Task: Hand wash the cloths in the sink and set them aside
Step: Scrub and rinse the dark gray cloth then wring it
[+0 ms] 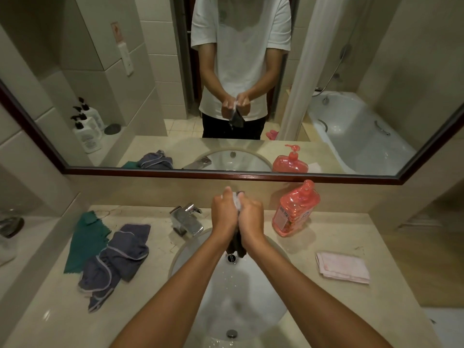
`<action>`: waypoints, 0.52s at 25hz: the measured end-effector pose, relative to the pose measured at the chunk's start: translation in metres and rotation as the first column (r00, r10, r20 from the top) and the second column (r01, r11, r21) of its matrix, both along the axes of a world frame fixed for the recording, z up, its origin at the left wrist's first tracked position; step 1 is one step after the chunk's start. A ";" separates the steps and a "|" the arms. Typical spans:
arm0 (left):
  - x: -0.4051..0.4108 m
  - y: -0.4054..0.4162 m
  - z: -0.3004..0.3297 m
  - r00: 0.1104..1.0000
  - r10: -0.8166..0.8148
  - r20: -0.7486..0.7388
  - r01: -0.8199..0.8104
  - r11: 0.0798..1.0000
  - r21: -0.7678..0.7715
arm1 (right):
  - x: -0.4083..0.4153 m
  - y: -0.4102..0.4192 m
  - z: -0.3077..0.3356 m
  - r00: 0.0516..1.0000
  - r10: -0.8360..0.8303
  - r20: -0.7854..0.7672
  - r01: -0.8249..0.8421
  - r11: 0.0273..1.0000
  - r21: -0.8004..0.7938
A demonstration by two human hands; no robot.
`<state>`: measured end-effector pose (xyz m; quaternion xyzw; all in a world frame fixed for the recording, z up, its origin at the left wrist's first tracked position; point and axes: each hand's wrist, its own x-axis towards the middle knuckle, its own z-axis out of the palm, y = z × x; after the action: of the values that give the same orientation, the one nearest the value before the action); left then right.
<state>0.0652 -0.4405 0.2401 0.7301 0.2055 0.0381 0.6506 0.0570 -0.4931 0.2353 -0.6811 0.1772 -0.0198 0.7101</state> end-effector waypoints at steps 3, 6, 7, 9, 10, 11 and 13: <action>-0.009 -0.002 -0.003 0.999 -0.036 0.010 0.035 0.999 0.009 | 0.003 -0.002 0.003 1.000 -0.013 0.018 0.013 1.000 -0.022; -0.013 -0.008 -0.003 0.999 -0.046 0.013 0.045 0.998 0.031 | 0.014 -0.008 0.014 0.998 -0.054 0.017 0.053 0.997 0.058; -0.008 -0.005 0.001 1.000 -0.020 0.013 0.020 1.000 0.010 | 0.007 -0.004 0.012 0.999 -0.030 0.029 0.029 0.999 0.015; -0.002 0.005 0.007 1.000 0.012 -0.001 -0.012 0.999 -0.030 | -0.008 0.006 0.001 0.999 0.019 0.051 -0.018 0.999 -0.027; -0.004 0.005 0.007 1.000 -0.003 -0.006 0.003 1.000 -0.031 | -0.010 0.006 0.000 0.999 0.012 0.051 -0.012 1.000 -0.014; -0.011 0.002 0.003 0.999 -0.032 -0.009 0.031 0.999 -0.018 | -0.005 0.002 0.002 0.999 -0.010 0.030 0.010 1.000 0.003; -0.024 -0.008 -0.001 0.997 -0.081 -0.013 0.081 0.997 -0.017 | 0.009 -0.009 0.011 0.999 -0.045 -0.001 0.045 0.995 0.089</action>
<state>0.0417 -0.4489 0.2387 0.7328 0.1806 0.0049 0.6560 0.0660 -0.5026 0.2464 -0.6446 0.1929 -0.0283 0.7392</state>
